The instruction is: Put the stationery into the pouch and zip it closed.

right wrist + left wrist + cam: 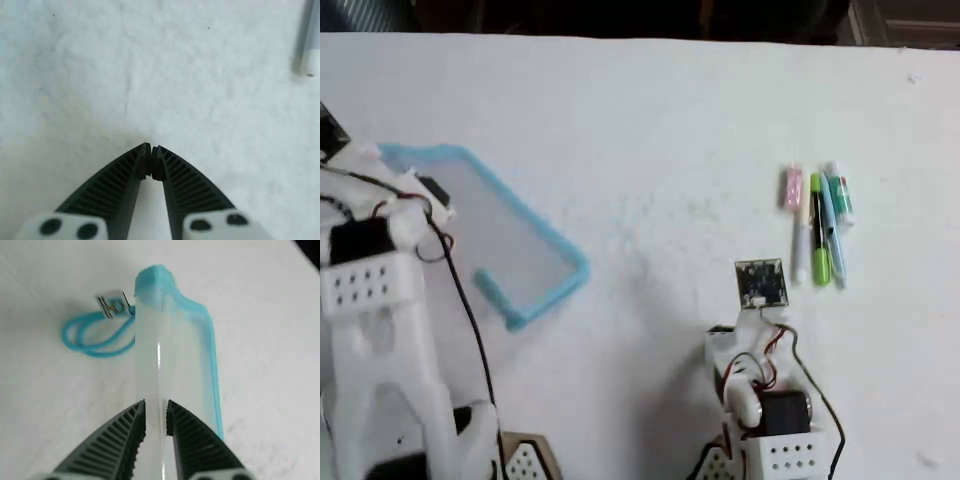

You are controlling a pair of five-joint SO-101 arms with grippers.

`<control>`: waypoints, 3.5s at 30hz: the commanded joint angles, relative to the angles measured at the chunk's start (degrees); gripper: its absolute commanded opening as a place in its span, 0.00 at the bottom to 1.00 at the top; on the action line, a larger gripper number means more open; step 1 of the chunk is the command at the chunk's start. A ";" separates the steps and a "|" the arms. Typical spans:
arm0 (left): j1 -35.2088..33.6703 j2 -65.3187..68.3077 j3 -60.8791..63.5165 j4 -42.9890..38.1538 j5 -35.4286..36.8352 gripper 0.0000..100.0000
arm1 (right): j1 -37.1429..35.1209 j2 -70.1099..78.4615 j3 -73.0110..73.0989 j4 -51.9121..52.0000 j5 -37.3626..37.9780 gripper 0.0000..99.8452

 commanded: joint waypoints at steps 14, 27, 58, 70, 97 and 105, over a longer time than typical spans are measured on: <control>4.88 -19.91 -0.97 16.09 -24.35 0.05 | 0.04 -0.31 0.00 0.22 0.18 0.02; -20.53 -5.32 0.79 15.91 -25.58 0.18 | -7.16 -0.31 0.00 0.22 0.18 0.02; -9.71 62.29 -69.27 25.41 -7.03 0.04 | -9.01 0.04 -17.23 -12.35 22.95 0.02; -10.07 86.64 -92.84 25.23 -10.02 0.02 | -8.66 9.27 -30.51 -17.19 22.86 0.02; 14.02 105.80 -112.18 37.89 -23.38 0.02 | -2.86 61.49 -77.45 -12.79 7.82 0.02; 18.42 100.09 -109.63 38.95 -23.47 0.02 | -2.86 61.67 -77.45 -14.99 7.82 0.02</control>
